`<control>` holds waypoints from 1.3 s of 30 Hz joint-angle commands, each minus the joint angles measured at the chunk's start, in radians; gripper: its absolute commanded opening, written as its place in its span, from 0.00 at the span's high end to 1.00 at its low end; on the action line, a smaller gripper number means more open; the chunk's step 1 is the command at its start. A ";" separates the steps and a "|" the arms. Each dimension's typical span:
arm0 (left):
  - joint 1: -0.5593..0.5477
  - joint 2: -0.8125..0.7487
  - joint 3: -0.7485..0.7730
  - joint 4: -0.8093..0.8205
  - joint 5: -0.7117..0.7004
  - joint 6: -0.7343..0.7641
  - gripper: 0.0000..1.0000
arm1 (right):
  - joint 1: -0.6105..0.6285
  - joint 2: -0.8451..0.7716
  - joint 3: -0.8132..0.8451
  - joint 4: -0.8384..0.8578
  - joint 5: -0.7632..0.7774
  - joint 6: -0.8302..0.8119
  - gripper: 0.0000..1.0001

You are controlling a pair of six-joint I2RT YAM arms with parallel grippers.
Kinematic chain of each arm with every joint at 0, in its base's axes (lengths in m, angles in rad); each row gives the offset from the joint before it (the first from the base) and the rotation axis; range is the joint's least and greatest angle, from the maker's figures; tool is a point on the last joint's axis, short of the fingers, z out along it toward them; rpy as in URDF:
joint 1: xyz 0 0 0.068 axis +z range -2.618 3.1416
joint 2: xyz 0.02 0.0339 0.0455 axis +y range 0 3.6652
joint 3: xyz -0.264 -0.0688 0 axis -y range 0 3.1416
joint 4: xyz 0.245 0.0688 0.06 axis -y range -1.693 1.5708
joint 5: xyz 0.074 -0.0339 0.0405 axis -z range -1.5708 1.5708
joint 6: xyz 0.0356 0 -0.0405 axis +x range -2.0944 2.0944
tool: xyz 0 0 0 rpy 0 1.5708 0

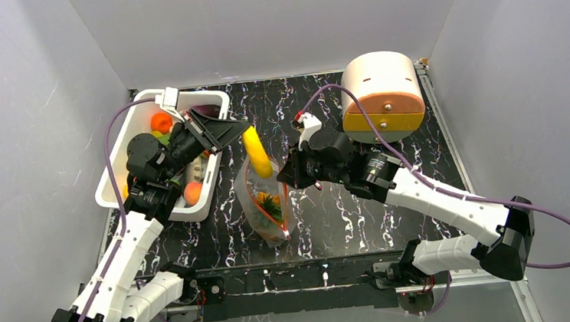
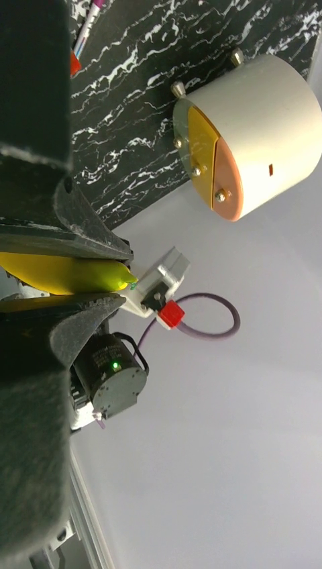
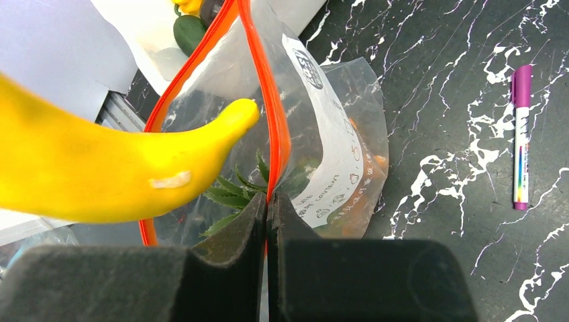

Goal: Place the food in the zip-top bag and seal the zipper
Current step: Place the fake fruit in the zipper food storage bag.

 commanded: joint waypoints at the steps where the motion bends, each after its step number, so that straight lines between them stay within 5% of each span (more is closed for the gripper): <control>1: -0.005 -0.012 -0.024 0.011 0.001 0.066 0.91 | -0.002 -0.041 0.004 0.062 0.014 0.013 1.00; 8: -0.009 -0.006 -0.051 0.003 0.021 0.207 0.92 | -0.002 -0.047 0.003 0.059 0.011 0.020 1.00; 14: -0.035 -0.006 -0.176 0.170 0.116 0.460 0.95 | -0.002 -0.048 0.001 0.066 0.002 0.024 1.00; 24: -0.080 -0.026 -0.193 0.083 0.302 0.873 0.95 | -0.003 -0.033 0.023 0.063 -0.002 0.013 1.00; 31: -0.098 0.007 -0.166 0.051 0.339 0.919 0.84 | -0.002 -0.034 0.029 0.062 -0.008 0.013 1.00; 39: -0.105 -0.002 -0.107 -0.078 0.311 0.962 0.53 | -0.002 -0.051 0.006 0.071 0.005 0.039 1.00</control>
